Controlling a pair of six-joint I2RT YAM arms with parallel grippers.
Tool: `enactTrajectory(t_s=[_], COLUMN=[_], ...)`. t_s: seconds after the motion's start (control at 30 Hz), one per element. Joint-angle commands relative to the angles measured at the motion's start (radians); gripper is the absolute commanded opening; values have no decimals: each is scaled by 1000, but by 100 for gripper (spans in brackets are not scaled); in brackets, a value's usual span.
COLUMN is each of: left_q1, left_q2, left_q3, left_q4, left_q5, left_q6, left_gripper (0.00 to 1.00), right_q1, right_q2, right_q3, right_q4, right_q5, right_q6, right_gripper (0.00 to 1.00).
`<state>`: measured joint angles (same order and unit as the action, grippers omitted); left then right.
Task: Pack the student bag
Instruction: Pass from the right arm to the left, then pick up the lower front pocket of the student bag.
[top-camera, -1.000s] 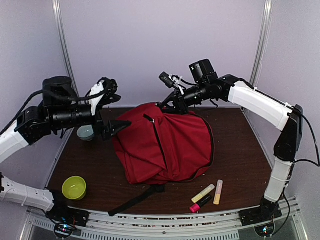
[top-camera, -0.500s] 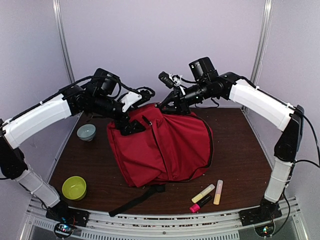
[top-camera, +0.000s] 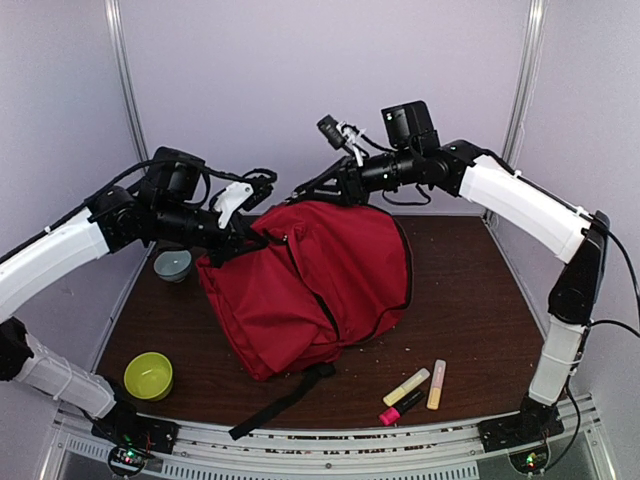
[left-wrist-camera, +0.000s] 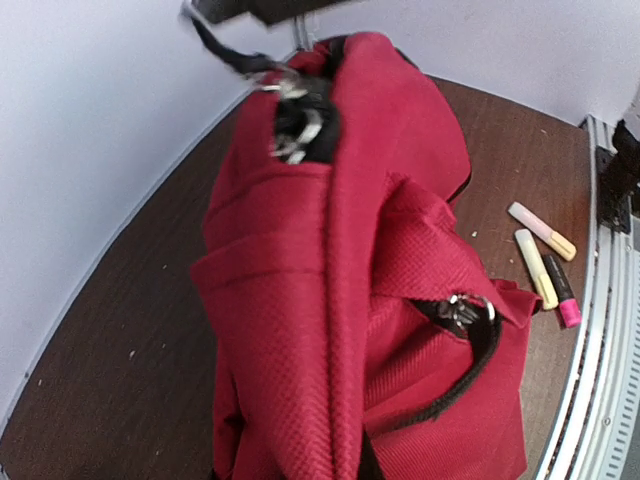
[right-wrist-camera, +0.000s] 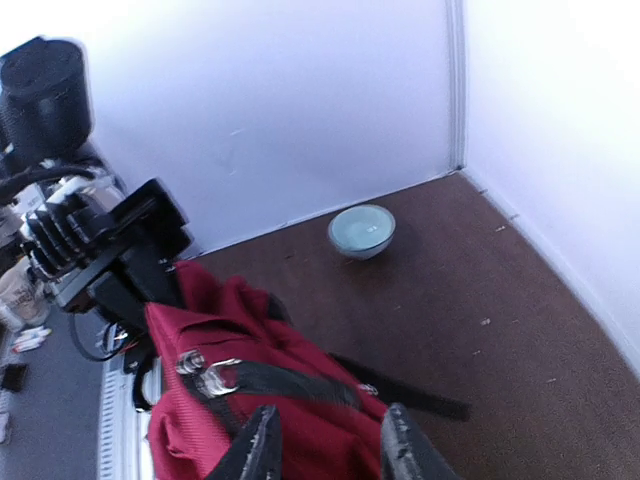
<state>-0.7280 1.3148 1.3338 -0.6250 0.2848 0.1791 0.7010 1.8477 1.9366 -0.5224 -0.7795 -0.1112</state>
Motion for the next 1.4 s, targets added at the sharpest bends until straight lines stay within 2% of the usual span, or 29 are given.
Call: enactTrajectory(t_s=[0.0,0.2,0.37,0.5,0.57,0.73,0.83,0.93,1.0,1.13,1.23,1.37], left_q1=[-11,-114,-221,-234,-241,-248,-249,-249,-249,-249,-249,-249], left_q2=[-96,-79,14,63,76,90,88,61,43,30,27,28], left_q3=[8,77,153,168,167,168,165,144,123,120,120,134], left_q4=[174,184,185,192,204,228,234,247,266,256,254,244], left_q5=[-252,-497,-755,-780,-778,-754,-715,-649,-599,-582,-568,-543], left_q6=[-217,-214,-152,-162,-166,-164,-150,-136,-115,-93,-79,-70], left_gripper=[0,0,0,0,0,0,0,0,0,0,0,0], right_q1=[-58,-4,108,130,130,145,146,144,144,145,150,170], right_q2=[-98,-285,-302,-246,-222,-236,-264,-315,-365,-428,-414,-344], right_q3=[-11,-332,-430,-488,-507,-522,-510,-523,-599,-735,-732,-621], right_q4=[219,413,445,585,629,596,504,451,521,708,774,637], right_q5=[273,303,272,193,164,186,226,257,278,210,205,191], right_q6=[271,518,670,897,957,926,781,429,198,-209,-387,-596], right_gripper=[39,40,39,40,40,40,41,44,48,53,53,52])
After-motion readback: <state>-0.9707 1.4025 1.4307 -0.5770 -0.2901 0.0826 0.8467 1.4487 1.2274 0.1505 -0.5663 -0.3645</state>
